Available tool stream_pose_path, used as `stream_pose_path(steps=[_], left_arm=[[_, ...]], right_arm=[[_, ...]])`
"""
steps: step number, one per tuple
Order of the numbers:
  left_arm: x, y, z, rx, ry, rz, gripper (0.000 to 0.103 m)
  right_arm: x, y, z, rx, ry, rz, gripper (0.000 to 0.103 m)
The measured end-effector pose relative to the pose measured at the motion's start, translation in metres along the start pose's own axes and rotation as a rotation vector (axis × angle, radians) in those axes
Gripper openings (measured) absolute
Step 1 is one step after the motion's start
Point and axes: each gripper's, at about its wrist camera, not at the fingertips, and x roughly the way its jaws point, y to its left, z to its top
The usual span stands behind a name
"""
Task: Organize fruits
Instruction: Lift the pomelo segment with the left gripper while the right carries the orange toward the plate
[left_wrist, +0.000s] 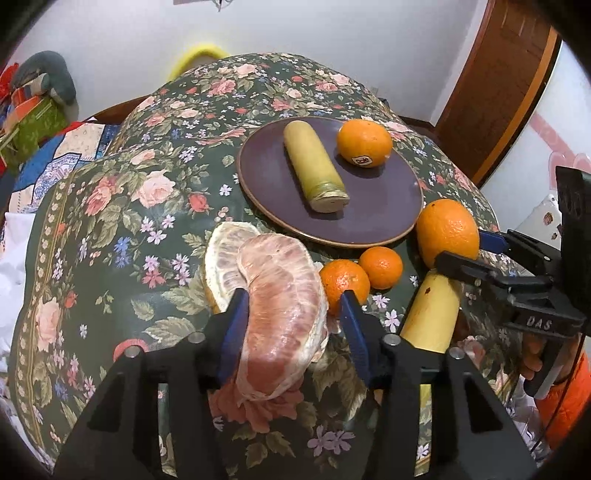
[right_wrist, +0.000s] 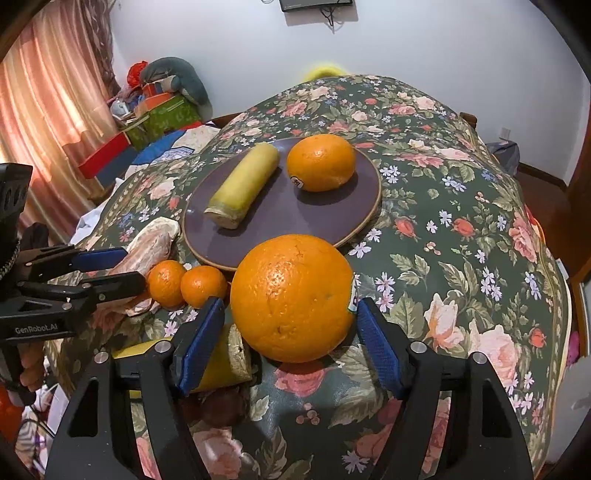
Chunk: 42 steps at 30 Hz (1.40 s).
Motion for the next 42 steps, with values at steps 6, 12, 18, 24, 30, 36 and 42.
stream_pose_path(steps=[6,12,18,24,30,36,42], left_arm=[[-0.008,0.001,-0.009,-0.026,0.0,0.025,0.041],[-0.026,0.002,-0.024,-0.021,-0.005,0.072,0.041],[-0.029,0.008,-0.035,-0.025,0.034,0.077,0.041],[-0.018,0.013,-0.026,-0.052,0.044,0.069,0.046],[-0.007,0.021,-0.022,-0.1,0.056,0.032,0.045],[-0.027,0.015,-0.023,-0.071,-0.011,0.072,0.044],[-0.049,0.012,-0.008,-0.062,-0.089,0.079,0.043]], right_arm=[[-0.002,-0.002,0.0,0.015,-0.005,0.009,0.064],[-0.007,-0.004,0.0,0.028,-0.009,0.014,0.064],[-0.009,-0.005,-0.002,0.031,-0.014,0.013,0.064],[-0.01,-0.004,-0.001,0.026,-0.015,0.012,0.064],[-0.012,-0.004,0.001,0.026,-0.024,0.013,0.063],[-0.016,-0.006,0.004,0.018,-0.044,0.006,0.062],[-0.018,-0.006,0.009,0.019,-0.069,0.011,0.061]])
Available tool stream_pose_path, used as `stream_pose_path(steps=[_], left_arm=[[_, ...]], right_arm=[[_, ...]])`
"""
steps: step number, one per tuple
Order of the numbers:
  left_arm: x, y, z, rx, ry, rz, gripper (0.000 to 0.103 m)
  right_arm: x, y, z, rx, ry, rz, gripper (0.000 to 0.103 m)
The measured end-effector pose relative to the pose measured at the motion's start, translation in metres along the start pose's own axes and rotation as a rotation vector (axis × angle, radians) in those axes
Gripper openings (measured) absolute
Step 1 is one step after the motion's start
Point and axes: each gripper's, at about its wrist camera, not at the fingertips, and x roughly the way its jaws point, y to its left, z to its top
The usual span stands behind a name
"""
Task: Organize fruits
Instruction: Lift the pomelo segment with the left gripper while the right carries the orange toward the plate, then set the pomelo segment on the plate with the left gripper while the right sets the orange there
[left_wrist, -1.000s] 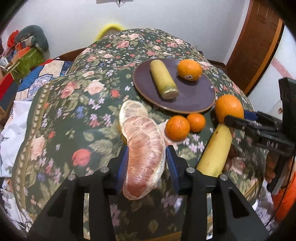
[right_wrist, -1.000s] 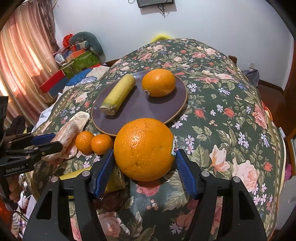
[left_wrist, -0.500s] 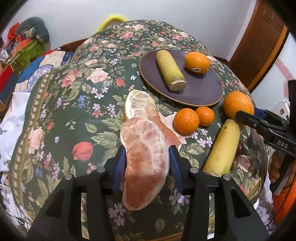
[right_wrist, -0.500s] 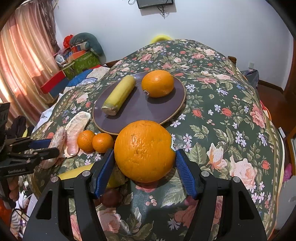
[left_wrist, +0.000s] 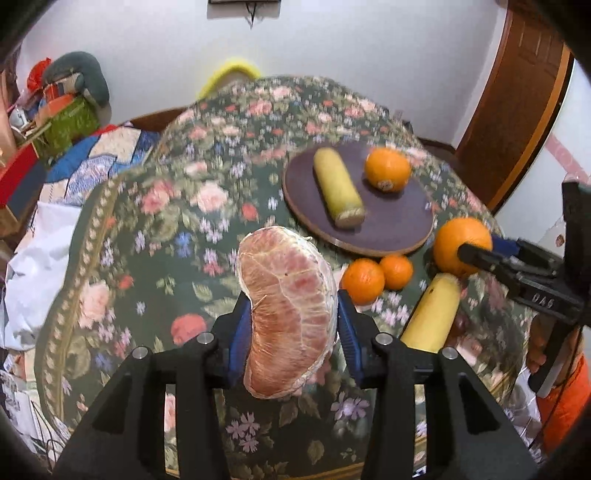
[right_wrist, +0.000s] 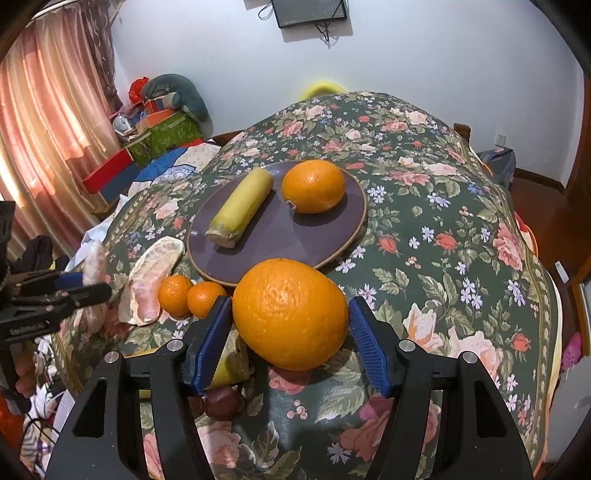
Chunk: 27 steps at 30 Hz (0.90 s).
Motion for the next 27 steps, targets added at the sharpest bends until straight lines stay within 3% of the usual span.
stream_pose_path(steps=[12,27], left_arm=[[0.004,-0.012,0.048,0.01,-0.097,-0.036,0.043],[0.072,-0.02,0.087,0.01,-0.049,-0.057,0.043]], right_arm=[[-0.006,-0.004,0.027,0.017,-0.076,0.013,0.061],[0.02,-0.006,0.049,-0.032,-0.079,0.011,0.061]])
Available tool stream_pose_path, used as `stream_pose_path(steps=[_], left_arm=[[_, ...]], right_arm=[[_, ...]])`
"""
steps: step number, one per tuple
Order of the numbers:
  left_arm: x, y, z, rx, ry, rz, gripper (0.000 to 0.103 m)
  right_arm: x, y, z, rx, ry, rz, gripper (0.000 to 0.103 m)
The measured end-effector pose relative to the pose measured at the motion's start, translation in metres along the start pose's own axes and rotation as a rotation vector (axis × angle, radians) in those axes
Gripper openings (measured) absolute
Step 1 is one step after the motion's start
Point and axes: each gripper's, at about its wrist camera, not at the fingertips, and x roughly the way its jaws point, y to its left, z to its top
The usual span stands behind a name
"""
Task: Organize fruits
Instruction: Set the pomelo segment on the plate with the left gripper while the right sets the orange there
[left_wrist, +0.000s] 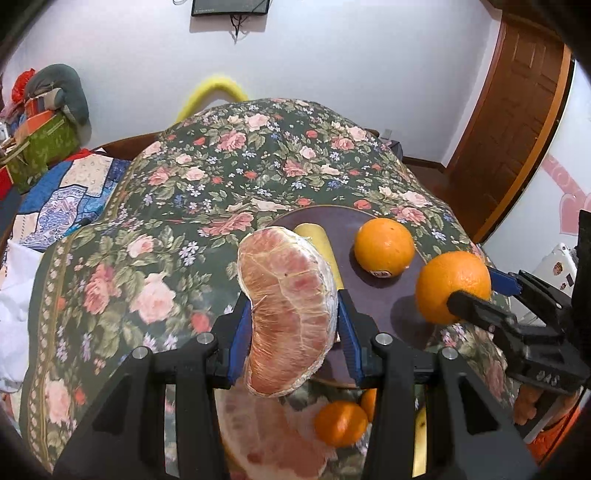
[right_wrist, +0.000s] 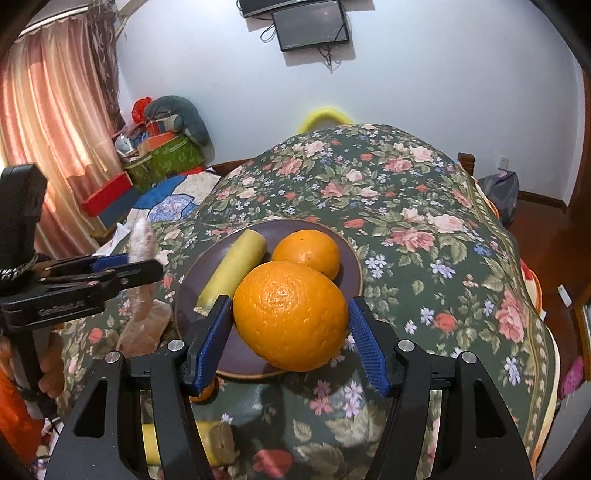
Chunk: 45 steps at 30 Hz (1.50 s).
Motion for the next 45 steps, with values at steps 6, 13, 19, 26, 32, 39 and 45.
stream_pose_path(steps=[6,13,19,26,32,39,45], left_arm=[[0.019,0.0,0.007,-0.007,0.023,-0.016,0.043],[0.033,-0.001,0.016,-0.009,0.038,-0.013,0.043],[0.043,-0.001,0.021,-0.021,0.065,-0.033,0.043],[0.04,0.001,0.025,-0.042,0.056,-0.046,0.044],[0.023,-0.003,0.025,-0.028,0.036,-0.043,0.045],[-0.009,-0.006,0.017,0.005,0.005,-0.022,0.047],[-0.04,-0.008,-0.002,0.039,-0.008,0.008,0.053]], right_arm=[[0.019,0.007,0.001,-0.026,0.028,0.017,0.061],[0.032,0.015,0.005,-0.056,0.045,0.032,0.061],[0.041,0.014,0.006,-0.048,0.076,0.045,0.061],[0.042,0.014,0.007,-0.043,0.086,0.055,0.062],[0.041,0.013,0.007,-0.033,0.093,0.047,0.063],[0.022,0.012,0.007,-0.021,0.07,0.024,0.068],[-0.003,0.014,0.004,-0.04,0.047,-0.006,0.068]])
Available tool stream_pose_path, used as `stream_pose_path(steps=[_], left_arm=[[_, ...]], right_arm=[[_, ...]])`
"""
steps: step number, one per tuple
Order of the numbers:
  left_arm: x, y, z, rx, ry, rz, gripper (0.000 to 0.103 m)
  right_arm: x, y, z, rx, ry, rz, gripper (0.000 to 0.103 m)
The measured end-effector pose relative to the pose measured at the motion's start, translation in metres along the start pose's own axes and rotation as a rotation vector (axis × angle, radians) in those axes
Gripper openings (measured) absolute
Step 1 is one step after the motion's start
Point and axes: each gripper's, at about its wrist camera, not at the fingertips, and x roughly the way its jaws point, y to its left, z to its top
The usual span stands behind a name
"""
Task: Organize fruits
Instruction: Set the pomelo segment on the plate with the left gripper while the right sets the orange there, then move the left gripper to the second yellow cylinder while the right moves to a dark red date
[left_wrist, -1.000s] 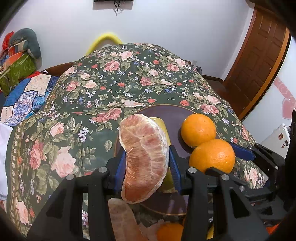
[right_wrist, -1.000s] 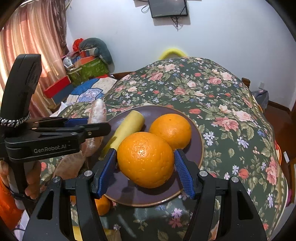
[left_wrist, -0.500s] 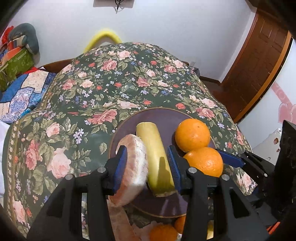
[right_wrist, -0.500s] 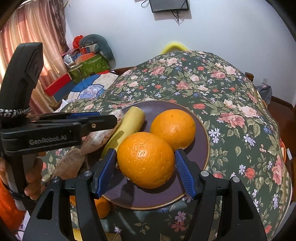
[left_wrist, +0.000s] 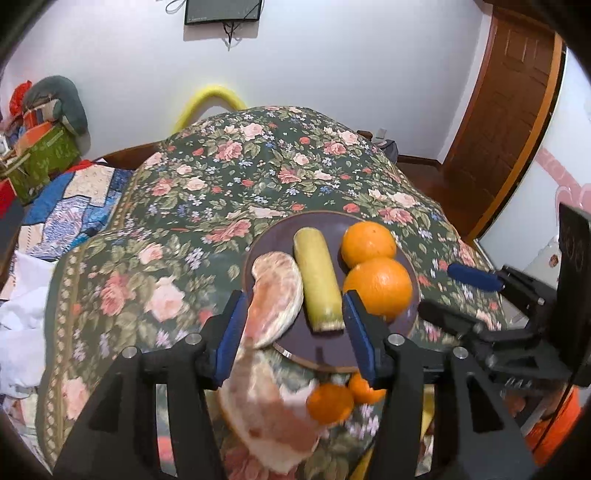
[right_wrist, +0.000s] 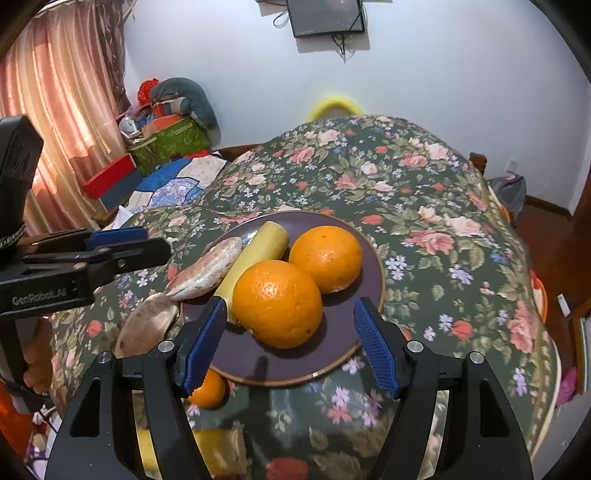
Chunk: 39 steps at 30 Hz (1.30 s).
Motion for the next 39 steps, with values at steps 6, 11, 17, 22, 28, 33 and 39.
stream_pose_path(steps=[6,11,17,22,28,33,39], left_arm=[[-0.022,-0.003,-0.03,0.024,0.02,0.024,0.056],[-0.028,-0.004,-0.058,0.026,0.061,0.027,0.056],[-0.023,-0.004,-0.093,0.015,0.129,0.029,0.057],[-0.021,-0.007,-0.115,0.023,0.159,0.053,0.057],[-0.035,-0.009,-0.122,0.013,0.135,0.054,0.057],[-0.044,-0.015,-0.12,0.013,0.117,0.024,0.057],[-0.039,-0.033,-0.121,0.049,0.124,-0.007,0.057]], right_arm=[[-0.022,0.007,-0.014,-0.025,-0.001,-0.021,0.068],[-0.034,0.01,-0.031,-0.04,0.017,-0.04,0.069],[-0.04,0.016,-0.054,-0.058,0.055,-0.066,0.069],[-0.043,0.019,-0.075,-0.062,0.091,-0.068,0.069],[-0.041,0.026,-0.092,-0.065,0.116,-0.061,0.069],[-0.031,0.027,-0.096,-0.038,0.139,-0.034,0.059],[-0.021,0.028,-0.097,-0.014,0.167,0.022,0.041]])
